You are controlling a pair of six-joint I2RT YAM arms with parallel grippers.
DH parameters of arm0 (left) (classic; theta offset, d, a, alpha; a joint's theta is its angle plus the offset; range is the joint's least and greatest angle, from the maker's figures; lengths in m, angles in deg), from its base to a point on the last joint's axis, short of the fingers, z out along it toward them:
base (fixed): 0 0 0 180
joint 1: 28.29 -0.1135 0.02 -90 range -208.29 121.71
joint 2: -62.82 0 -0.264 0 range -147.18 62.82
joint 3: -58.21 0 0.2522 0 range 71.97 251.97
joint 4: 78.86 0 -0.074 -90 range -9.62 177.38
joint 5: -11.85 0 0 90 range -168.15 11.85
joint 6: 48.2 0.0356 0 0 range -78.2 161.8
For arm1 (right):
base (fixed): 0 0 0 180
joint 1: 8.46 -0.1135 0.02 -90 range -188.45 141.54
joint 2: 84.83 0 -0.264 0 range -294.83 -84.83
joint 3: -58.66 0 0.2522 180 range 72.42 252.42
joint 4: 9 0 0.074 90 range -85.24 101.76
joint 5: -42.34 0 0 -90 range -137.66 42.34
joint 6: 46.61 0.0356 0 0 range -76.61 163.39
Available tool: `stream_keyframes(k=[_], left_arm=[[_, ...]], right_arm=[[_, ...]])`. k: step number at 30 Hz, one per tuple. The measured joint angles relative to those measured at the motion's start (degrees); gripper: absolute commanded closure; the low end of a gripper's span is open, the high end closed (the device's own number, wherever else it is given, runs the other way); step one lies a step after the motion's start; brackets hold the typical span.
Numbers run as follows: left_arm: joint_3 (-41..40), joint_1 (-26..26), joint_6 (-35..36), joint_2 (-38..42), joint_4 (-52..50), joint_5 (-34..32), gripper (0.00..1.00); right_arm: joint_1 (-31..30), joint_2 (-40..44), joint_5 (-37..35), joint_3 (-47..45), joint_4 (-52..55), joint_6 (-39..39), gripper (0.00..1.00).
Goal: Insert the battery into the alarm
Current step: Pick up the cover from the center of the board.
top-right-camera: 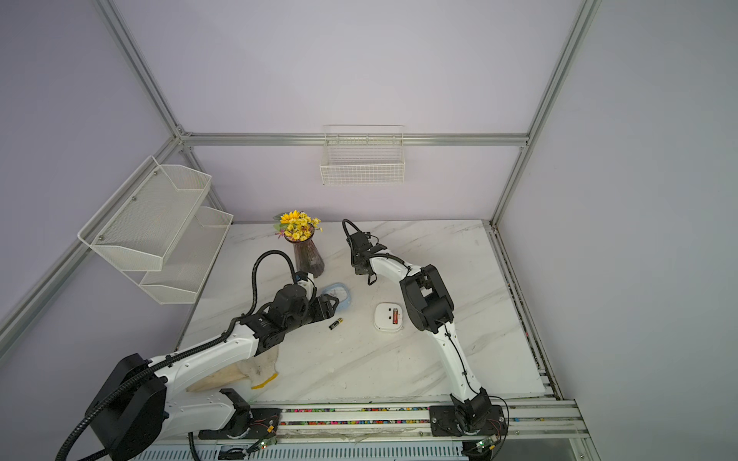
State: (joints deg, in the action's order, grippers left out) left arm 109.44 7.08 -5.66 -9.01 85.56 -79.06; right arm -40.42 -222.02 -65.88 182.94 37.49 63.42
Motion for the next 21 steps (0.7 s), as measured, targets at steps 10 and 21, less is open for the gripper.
stream_keyframes(k=[10, 21], left_arm=[[0.0, 0.0, 0.0, 0.0, 0.09, 0.0, 0.28], [-0.33, 0.0, -0.15, 0.0, 0.98, 0.33, 0.28]], right_arm=[[-0.04, -1.07, -0.44, 1.62, 0.09, -0.85, 0.88], [-0.04, -0.98, 0.13, 1.57, -0.37, -0.79, 1.0]])
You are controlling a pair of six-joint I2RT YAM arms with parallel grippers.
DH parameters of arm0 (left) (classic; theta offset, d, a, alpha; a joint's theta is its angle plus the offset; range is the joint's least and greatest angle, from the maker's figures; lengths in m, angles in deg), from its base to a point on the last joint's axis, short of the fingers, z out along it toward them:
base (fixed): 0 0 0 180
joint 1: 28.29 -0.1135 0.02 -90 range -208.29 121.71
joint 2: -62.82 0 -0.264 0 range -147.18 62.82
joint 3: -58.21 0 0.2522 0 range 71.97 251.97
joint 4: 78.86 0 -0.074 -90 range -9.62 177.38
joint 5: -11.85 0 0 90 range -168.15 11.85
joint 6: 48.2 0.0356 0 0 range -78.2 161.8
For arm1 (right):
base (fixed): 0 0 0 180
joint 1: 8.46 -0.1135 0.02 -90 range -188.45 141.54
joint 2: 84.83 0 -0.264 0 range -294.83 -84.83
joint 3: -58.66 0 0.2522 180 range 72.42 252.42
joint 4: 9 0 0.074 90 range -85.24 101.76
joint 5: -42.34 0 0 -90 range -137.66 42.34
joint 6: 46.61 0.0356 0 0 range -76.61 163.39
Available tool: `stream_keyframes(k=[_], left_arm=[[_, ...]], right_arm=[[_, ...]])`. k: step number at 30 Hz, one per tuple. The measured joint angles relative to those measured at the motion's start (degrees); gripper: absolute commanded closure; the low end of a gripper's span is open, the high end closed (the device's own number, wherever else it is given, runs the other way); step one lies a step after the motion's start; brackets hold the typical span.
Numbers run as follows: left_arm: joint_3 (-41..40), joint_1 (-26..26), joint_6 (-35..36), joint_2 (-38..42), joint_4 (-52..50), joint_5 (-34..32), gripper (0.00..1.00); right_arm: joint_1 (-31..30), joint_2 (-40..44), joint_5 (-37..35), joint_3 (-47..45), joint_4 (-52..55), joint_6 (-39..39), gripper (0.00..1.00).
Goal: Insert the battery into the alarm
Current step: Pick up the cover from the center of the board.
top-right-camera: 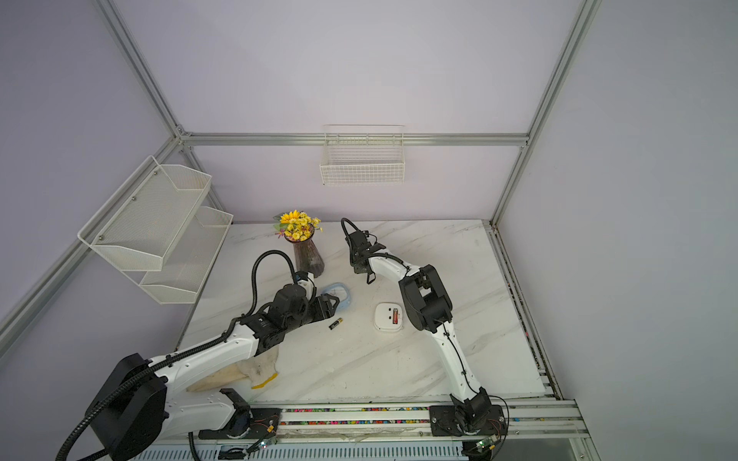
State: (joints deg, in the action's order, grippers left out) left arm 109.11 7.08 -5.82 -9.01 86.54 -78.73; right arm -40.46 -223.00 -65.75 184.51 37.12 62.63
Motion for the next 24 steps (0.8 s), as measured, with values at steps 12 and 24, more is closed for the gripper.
stream_keyframes(k=[12, 24], left_arm=[[-0.44, 1.53, 0.13, 0.02, 0.76, -0.07, 0.28], [-0.44, 5.64, 3.37, -1.49, 6.82, -3.37, 0.27]], right_arm=[[0.07, 10.75, 9.01, -13.9, -3.45, 5.35, 1.0], [0.07, 27.93, 19.96, -31.74, -16.11, 17.38, 1.0]])
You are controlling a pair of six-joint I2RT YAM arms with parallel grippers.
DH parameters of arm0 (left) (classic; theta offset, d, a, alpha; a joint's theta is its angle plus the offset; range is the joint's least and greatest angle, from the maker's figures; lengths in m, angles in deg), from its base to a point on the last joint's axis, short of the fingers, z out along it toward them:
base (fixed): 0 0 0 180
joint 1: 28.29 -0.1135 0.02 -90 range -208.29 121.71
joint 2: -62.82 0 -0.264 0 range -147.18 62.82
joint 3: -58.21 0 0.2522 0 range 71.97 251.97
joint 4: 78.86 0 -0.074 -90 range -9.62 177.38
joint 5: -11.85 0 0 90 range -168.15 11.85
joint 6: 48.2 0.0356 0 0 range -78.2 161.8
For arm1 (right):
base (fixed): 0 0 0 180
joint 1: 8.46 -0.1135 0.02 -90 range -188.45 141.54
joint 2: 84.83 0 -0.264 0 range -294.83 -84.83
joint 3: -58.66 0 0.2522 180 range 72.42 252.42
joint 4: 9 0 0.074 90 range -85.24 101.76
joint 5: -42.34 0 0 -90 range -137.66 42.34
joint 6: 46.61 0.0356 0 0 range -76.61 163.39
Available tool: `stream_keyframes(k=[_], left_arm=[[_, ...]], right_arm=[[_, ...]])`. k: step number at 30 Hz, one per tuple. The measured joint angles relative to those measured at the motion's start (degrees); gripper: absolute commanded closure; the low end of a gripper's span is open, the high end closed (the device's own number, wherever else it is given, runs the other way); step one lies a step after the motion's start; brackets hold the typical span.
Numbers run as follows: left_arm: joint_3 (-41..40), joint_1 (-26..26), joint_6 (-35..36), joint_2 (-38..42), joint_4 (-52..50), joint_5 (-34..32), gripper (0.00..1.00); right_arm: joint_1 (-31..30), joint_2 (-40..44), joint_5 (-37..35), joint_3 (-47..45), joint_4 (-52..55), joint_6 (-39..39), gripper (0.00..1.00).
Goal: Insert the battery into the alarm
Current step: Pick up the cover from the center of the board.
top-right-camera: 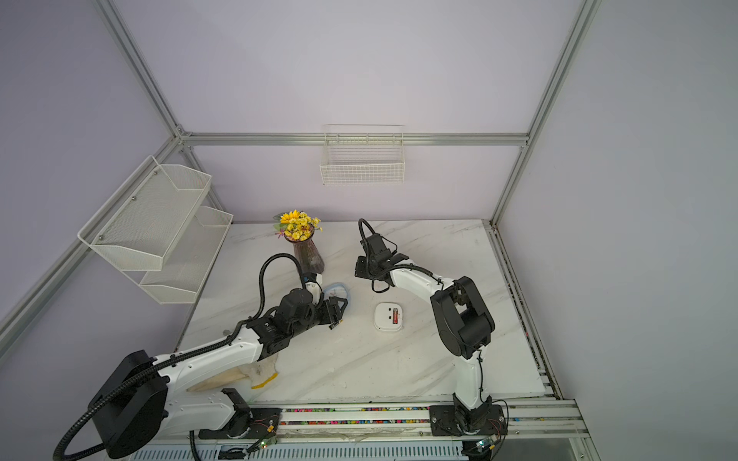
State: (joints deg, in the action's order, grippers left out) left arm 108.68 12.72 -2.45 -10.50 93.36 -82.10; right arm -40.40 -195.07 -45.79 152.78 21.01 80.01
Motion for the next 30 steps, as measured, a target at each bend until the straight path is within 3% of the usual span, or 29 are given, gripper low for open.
stream_keyframes(k=[15, 30], left_arm=[[3.08, 0.28, 2.1, -14.27, 12.02, 0.61, 0.29], [6.84, 0.28, 2.56, -19.37, 20.55, 2.27, 0.46]], right_arm=[[-0.46, 12.2, 5.77, -14.43, -7.72, 12.55, 1.0], [-1.62, 14.47, 5.05, -16.33, -9.01, 16.13, 1.0]])
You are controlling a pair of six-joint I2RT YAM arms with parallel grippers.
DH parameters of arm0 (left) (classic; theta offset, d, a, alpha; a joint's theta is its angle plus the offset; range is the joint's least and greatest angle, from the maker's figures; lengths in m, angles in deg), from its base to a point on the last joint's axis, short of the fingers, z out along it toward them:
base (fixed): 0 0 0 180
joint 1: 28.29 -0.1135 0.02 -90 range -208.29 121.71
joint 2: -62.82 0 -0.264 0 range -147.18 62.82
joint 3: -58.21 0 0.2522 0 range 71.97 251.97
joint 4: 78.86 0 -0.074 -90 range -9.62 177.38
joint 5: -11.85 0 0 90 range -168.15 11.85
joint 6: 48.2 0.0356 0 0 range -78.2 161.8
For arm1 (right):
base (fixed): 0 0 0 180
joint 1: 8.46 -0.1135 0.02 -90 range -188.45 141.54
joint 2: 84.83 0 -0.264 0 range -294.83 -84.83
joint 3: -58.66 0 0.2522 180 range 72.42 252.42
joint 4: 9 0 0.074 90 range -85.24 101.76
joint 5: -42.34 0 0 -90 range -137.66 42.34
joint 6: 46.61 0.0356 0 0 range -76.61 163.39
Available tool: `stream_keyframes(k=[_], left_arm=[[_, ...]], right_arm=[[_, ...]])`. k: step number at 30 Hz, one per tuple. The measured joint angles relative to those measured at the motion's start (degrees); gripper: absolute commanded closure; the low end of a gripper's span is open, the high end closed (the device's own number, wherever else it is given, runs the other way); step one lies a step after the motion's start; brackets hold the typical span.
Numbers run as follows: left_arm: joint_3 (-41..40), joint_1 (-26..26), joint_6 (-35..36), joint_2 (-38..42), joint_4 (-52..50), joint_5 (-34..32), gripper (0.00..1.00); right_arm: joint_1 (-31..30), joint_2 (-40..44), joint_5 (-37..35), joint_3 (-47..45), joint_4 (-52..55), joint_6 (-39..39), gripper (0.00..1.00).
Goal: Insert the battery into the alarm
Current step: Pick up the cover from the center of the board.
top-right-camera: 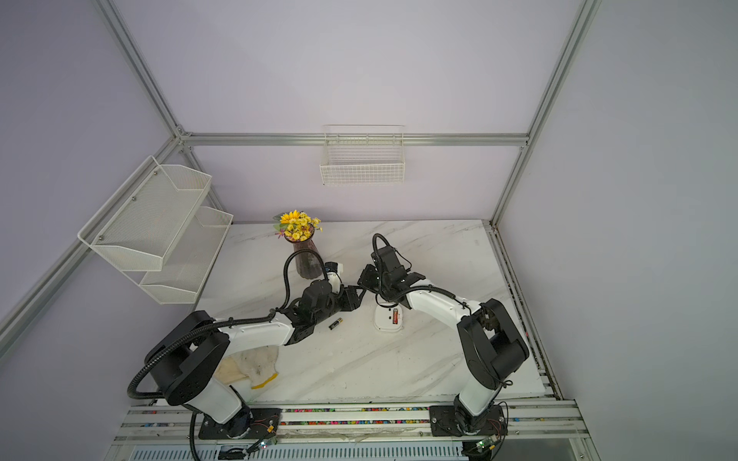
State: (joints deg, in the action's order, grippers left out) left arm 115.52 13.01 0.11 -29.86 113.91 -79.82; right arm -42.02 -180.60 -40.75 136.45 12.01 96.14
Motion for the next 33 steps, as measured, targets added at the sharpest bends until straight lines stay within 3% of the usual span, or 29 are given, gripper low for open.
stream_keyframes(k=[13, 20, 30, 33], left_arm=[[1.05, 0.0, 1.05, -2.14, 0.48, -0.15, 0.68], [2.47, 0.0, 1.42, -2.8, 0.5, -0.42, 0.73], [3.32, 0.0, 1.53, -3.98, 0.42, -1.11, 0.96], [3.32, -0.09, 1.95, -3.98, -0.04, -1.84, 0.98]], right_arm=[[-0.07, 0.0, 0.07, 0.0, -0.42, 0.85, 1.0], [-0.42, 0.0, 0.04, 0.0, -0.92, 1.05, 1.0], [-0.63, 0.0, 0.28, 0.0, -1.33, 1.11, 1.0], [-0.63, 0.0, 0.28, 0.0, -1.7, 1.31, 1.0]])
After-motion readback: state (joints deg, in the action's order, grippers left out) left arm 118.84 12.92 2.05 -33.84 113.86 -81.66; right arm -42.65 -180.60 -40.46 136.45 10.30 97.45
